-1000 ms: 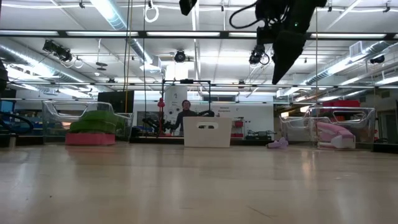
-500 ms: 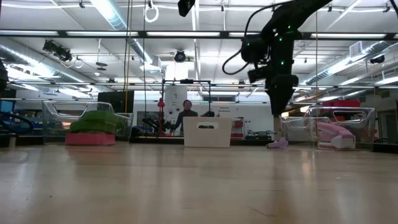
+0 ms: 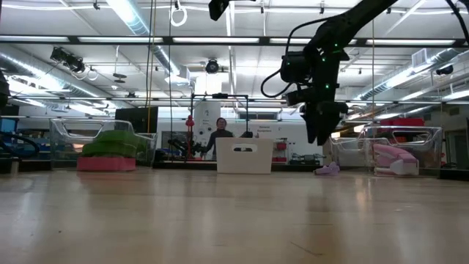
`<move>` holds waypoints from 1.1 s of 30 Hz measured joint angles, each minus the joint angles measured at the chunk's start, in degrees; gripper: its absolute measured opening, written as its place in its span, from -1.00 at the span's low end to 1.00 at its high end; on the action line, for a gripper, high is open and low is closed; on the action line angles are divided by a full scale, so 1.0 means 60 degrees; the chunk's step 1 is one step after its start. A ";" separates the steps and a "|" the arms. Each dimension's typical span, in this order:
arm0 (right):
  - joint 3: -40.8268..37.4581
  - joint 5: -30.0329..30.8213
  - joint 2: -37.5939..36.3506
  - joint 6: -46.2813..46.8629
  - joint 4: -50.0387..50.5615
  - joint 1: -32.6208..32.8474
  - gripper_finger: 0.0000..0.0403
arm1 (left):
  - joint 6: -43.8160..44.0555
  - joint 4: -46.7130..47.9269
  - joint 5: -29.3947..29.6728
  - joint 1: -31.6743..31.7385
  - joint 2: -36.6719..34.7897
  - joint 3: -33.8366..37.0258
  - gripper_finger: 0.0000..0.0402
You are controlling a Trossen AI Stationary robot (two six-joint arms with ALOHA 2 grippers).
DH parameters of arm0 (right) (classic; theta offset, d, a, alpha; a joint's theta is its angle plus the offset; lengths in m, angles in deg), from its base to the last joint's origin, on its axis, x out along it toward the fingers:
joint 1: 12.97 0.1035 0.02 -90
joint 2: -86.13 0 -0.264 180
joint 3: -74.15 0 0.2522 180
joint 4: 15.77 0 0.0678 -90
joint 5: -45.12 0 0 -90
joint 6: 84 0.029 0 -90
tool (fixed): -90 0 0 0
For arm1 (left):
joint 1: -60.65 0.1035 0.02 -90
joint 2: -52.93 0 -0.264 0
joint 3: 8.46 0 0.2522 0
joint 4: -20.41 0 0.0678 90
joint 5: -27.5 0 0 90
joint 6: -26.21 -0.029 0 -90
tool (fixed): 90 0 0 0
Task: Pick and place Stapler, Stapler remover, tape
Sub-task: Put the purple staple remover into the white bin
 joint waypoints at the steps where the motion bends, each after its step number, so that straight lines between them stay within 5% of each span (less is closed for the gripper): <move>1: 0.0000 -0.0244 0.0000 -0.0032 -0.0004 -0.0064 0.69 | 0.0051 0.0000 0.0039 0.0000 0.0000 0.0000 -0.89; 33: -0.0033 -0.1456 0.0839 -0.0678 0.0145 -0.0898 0.68 | -0.0067 0.0018 0.0530 0.0029 0.0000 0.0000 -0.88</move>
